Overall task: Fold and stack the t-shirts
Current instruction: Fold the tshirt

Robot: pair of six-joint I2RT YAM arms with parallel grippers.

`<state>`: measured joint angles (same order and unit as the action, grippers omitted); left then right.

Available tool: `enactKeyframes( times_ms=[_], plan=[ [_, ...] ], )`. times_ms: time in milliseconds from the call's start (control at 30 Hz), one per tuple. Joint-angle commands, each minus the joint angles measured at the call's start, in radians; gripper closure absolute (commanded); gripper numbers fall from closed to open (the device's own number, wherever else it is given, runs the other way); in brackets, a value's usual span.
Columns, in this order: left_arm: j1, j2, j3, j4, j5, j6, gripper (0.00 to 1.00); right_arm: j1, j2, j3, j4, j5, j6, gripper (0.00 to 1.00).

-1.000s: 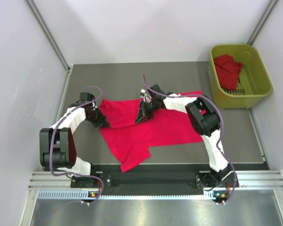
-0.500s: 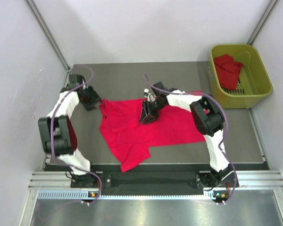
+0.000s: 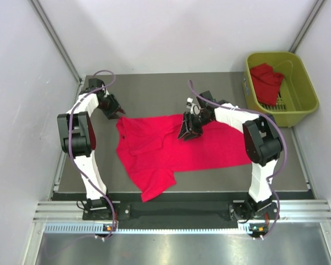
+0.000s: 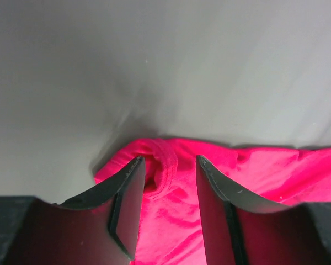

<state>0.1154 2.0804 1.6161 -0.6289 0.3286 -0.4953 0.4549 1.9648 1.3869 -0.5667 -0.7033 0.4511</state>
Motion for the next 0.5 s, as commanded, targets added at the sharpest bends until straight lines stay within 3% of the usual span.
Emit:
enactKeyframes(
  times_ms=[0, 133, 267, 400, 467],
  plan=[
    [0.001, -0.014, 0.028, -0.032, 0.017, 0.015, 0.53, -0.059, -0.075, -0.006, 0.016, -0.001, -0.019, 0.57],
    [0.001, -0.003, 0.010, -0.037, 0.012, 0.026, 0.58, -0.108, -0.084, -0.006, 0.018, -0.010, -0.023, 0.57],
    [0.001, 0.026, 0.021, -0.032, 0.015, 0.031, 0.73, -0.148, -0.093, -0.006, 0.005, -0.004, -0.032, 0.57],
    [0.009, 0.052, 0.054, -0.037, -0.006, 0.035, 1.00, -0.185, -0.107, -0.006, -0.002, 0.019, -0.040, 0.58],
    [0.020, 0.043, 0.054, -0.029, -0.031, 0.034, 1.00, -0.197, -0.110, -0.005, -0.015, 0.033, -0.046, 0.58]
  ],
)
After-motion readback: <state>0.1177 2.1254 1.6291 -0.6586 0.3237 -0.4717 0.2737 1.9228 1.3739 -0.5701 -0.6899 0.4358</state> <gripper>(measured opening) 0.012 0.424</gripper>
